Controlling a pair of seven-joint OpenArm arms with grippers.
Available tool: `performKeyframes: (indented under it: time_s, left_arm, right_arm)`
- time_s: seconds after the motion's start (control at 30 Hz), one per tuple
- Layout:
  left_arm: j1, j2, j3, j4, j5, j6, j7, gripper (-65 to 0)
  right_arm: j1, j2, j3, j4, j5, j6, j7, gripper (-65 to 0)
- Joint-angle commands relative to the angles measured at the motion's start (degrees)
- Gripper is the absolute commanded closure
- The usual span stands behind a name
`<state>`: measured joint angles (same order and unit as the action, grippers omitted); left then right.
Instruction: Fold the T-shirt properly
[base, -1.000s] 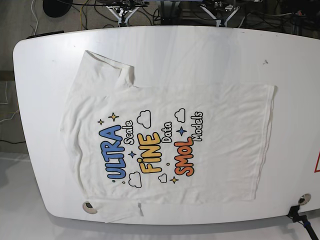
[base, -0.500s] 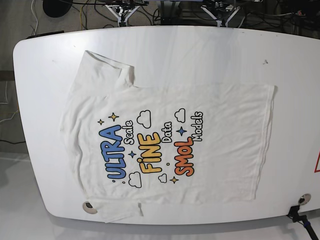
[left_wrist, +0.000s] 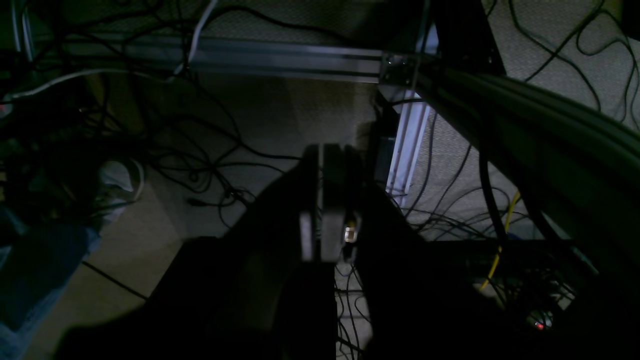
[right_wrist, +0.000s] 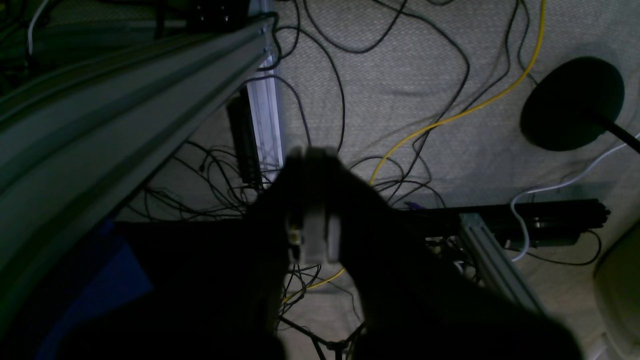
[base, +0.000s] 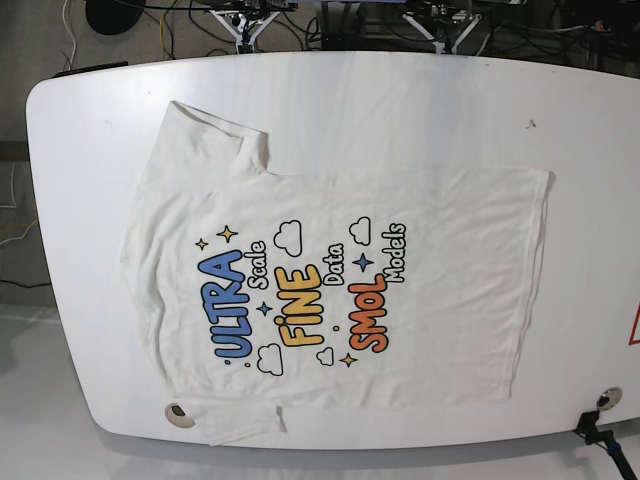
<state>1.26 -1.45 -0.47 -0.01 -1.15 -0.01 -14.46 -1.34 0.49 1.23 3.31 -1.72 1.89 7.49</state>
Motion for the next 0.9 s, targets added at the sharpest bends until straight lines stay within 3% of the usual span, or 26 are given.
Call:
performKeyframes:
  time_s: [0.0,0.87]
  left_arm:
    - [0.02,-0.11,0.03,0.01,0.06,-0.3,-0.76,0.0]
    - [-0.03,0.08,-0.21,0.01,-0.34,0.56,-0.99,0.0]
  right_arm:
    - [-0.24,0.05,-0.1,0.02,0.01,0.05,0.47,0.0]
    - [-0.63,0.14,0.43,0.71,-0.32,0.39,0.41,0.0]
